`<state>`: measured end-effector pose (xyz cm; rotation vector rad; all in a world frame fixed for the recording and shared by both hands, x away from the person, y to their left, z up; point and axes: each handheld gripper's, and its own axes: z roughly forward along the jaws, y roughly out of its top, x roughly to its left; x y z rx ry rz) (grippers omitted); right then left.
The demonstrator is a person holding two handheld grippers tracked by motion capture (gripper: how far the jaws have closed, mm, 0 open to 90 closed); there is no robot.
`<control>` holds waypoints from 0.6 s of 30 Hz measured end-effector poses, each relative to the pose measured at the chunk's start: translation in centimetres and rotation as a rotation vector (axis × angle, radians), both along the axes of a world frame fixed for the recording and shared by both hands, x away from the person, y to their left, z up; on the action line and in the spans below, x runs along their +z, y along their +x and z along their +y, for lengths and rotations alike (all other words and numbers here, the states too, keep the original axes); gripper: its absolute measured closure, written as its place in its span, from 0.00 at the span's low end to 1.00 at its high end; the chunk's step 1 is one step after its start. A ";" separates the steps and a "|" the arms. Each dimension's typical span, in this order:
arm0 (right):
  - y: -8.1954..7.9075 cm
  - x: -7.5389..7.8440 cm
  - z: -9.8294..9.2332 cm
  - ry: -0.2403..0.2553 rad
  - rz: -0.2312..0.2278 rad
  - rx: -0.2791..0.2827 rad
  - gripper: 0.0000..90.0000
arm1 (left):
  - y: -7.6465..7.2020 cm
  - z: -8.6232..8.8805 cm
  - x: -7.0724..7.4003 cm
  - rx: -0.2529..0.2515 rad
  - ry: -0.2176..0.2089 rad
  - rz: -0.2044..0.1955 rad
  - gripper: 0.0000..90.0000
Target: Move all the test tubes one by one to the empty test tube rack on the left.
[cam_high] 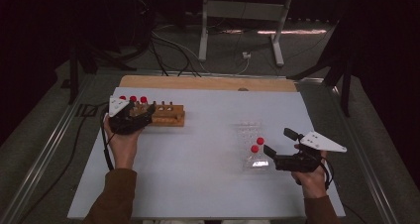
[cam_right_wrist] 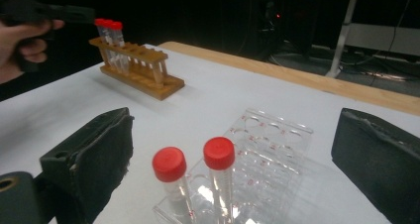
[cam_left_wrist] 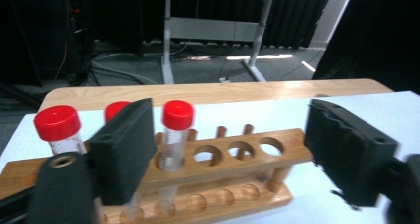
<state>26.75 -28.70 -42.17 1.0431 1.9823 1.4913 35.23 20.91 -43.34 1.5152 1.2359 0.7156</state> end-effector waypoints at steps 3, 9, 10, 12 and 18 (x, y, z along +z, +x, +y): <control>0.2 -0.3 0.0 -0.009 0.009 -0.013 0.07 | -1.0 -0.4 0.0 -0.023 -0.031 -0.011 0.16; 0.3 -1.0 0.0 -0.038 -0.001 -0.022 0.19 | -2.5 -1.3 -0.3 -0.058 -0.023 0.006 0.01; 0.3 -1.1 0.1 -0.042 0.002 -0.023 0.21 | -2.8 -1.3 -0.3 -0.065 -0.016 0.007 0.01; 0.5 -1.5 0.2 -0.051 0.008 -0.020 0.25 | -3.3 -1.4 -0.3 -0.081 -0.004 0.007 0.01; 1.0 -2.6 0.7 -0.085 0.033 0.008 0.45 | -4.7 -1.7 -0.3 -0.115 0.022 0.001 0.01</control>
